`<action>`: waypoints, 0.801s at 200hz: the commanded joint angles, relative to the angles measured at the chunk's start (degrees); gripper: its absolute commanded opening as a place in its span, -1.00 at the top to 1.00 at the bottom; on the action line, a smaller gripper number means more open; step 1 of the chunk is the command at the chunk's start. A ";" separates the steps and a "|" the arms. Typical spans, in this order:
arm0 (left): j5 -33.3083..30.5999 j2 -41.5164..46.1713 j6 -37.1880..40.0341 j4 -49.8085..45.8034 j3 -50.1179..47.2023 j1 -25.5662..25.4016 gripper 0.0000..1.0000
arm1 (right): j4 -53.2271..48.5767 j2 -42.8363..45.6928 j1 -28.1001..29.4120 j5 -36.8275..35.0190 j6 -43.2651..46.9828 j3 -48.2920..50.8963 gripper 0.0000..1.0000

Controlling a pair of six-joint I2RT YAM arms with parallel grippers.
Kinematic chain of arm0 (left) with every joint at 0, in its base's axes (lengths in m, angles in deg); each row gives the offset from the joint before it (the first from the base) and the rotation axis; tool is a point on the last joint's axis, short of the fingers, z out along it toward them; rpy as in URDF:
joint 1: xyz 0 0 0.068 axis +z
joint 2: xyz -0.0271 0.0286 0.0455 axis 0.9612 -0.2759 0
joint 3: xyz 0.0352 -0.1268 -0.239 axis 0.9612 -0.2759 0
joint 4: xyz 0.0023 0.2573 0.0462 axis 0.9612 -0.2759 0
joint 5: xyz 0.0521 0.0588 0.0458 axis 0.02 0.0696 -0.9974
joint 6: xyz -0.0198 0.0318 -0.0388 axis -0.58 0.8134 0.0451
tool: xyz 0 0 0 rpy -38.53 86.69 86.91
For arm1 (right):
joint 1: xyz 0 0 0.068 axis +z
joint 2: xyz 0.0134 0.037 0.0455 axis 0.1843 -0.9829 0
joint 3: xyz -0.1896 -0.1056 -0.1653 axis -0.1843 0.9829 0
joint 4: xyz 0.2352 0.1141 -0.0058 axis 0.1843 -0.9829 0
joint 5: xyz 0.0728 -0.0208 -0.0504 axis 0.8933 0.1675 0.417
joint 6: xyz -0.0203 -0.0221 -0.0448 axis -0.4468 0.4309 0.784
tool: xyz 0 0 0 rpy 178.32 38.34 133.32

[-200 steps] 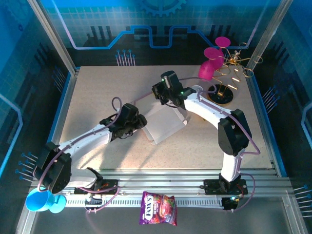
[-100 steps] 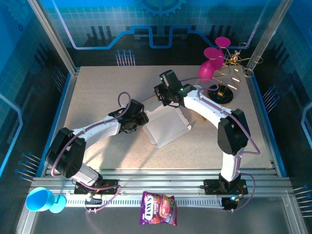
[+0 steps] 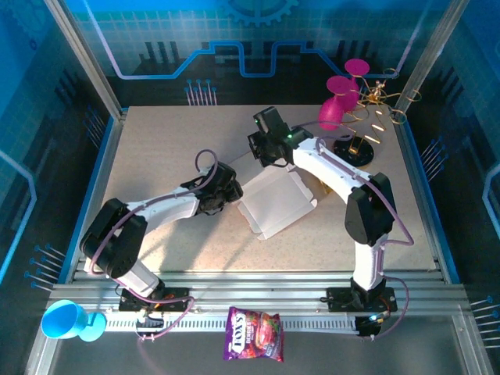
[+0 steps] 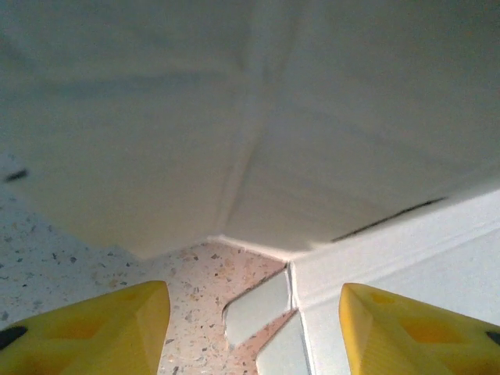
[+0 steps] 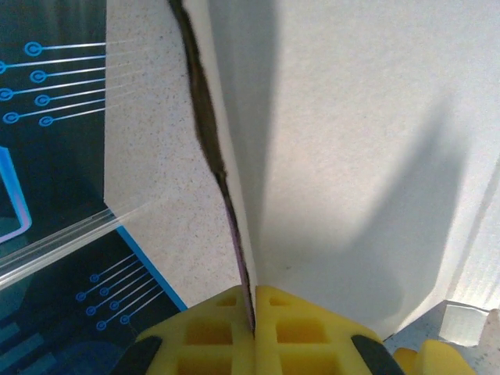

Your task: Fold the paper box

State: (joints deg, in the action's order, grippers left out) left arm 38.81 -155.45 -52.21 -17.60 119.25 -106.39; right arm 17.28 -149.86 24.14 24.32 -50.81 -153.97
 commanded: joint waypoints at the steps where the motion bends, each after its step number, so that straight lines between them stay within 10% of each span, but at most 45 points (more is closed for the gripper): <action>1: -3.62 4.90 -2.24 -3.57 -0.81 -1.77 -0.23 | -7.72 -1.64 -0.84 -0.83 -4.11 -6.22 1.00; 58: -2.24 14.53 -12.61 -9.51 -3.15 -4.60 -0.37 | -21.10 -6.11 -2.46 -1.48 -7.56 -18.95 1.00; 160: 1.55 4.57 5.17 8.08 0.23 1.21 -0.29 | -48.33 -17.85 -3.74 0.86 -10.91 -47.24 1.00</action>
State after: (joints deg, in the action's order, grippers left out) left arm 39.32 -149.64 -53.35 -16.35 116.74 -105.23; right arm -22.26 -166.47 21.17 24.83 -59.02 -198.78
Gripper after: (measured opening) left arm 0.655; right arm 0.062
